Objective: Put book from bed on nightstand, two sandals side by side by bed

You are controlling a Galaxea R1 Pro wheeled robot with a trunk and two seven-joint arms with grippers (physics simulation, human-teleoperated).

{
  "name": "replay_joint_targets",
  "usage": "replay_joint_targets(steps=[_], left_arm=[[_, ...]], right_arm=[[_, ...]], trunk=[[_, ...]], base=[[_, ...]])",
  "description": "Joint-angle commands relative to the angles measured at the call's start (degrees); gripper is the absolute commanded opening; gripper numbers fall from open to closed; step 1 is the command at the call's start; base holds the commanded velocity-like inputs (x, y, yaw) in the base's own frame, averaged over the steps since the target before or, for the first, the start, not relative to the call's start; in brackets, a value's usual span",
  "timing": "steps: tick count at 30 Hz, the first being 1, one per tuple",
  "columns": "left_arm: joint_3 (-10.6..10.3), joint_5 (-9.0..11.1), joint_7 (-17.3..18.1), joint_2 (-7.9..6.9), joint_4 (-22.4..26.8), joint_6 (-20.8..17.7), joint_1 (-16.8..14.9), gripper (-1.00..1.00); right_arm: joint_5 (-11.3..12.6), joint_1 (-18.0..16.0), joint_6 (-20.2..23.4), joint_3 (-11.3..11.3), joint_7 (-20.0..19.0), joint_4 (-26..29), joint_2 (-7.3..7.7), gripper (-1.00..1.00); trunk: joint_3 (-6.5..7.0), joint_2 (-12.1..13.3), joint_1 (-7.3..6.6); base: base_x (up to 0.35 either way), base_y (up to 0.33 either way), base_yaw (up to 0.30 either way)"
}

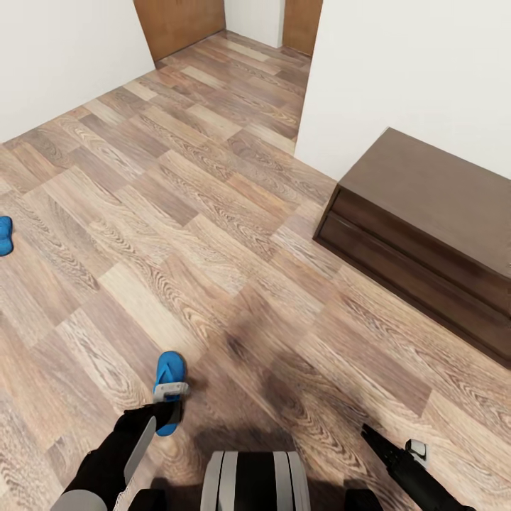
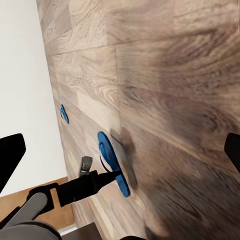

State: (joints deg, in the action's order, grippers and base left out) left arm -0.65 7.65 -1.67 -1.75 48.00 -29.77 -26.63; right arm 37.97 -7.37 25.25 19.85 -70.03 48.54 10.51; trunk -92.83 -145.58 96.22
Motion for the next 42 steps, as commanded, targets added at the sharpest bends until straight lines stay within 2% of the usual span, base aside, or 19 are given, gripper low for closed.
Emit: replay_joint_targets(steps=[1,5,14,22,25,29,30,32,36,42], left_arm=[[-0.1,0.6,0.0,-0.17,0.1,-0.3,0.0,-1.00],[0.0,0.7,0.5,-0.89,0.1,-0.3,0.0,-1.00],[0.3,0.8,5.1,-2.35,0.1,-0.4,0.0,-1.00],[0.4,0.9,6.1,-2.54,0.1,-0.3,0.0,-1.00],[0.5,0.9,7.5,-2.58,0.1,-0.3,0.0,-1.00],[2.1,0.8,11.0,-2.63,0.2,-0.2,0.0,-1.00],[4.3,0.9,12.6,-2.62,0.2,-0.1,0.0,-1.00],[5.7,0.8,13.2,-2.58,0.1,-0.1,0.0,-1.00],[7.0,0.9,13.8,-2.66,0.1,0.0,0.0,-1.00],[7.4,0.8,14.5,-2.47,-0.1,0.3,0.2,-1.00]], right_arm=[[0.3,0.0,0.5,0.0,-0.1,0.0,0.01,1.00],[0.3,0.0,0.5,0.0,-0.1,0.0,0.03,1.00],[0.3,0.0,0.5,0.1,-0.1,-1.0,0.01,1.00],[0.3,0.0,0.5,0.1,-0.1,-1.2,-0.01,1.00],[0.3,0.0,0.5,0.1,-0.1,-1.2,-0.03,1.00],[0.4,0.0,0.5,0.1,-0.1,-1.2,0.00,1.00],[0.4,0.0,0.6,0.1,0.0,-1.2,-0.03,1.00],[0.4,0.0,0.6,0.1,0.0,-1.2,-0.04,1.00],[0.4,0.0,0.6,0.1,0.0,-1.2,-0.04,1.00],[0.4,0.0,0.6,0.0,0.0,-1.2,-0.05,1.00]], trunk=[[0.20,0.0,-0.03],[1.08,0.1,-0.14],[3.08,0.2,-0.37],[4.85,0.3,-0.57],[5.52,0.3,-0.65],[6.40,0.4,-0.75],[6.62,0.4,-0.78],[7.07,0.4,-0.83],[7.95,0.5,-0.93],[9.28,0.6,-1.09]], base=[[0.000,0.000,0.000],[0.000,0.000,0.000],[0.000,0.000,0.000],[0.000,0.000,0.000],[0.000,0.000,0.000],[0.000,0.000,0.000],[0.000,0.000,0.000],[0.000,0.000,0.000],[0.000,0.000,0.000],[0.000,0.000,0.000]])
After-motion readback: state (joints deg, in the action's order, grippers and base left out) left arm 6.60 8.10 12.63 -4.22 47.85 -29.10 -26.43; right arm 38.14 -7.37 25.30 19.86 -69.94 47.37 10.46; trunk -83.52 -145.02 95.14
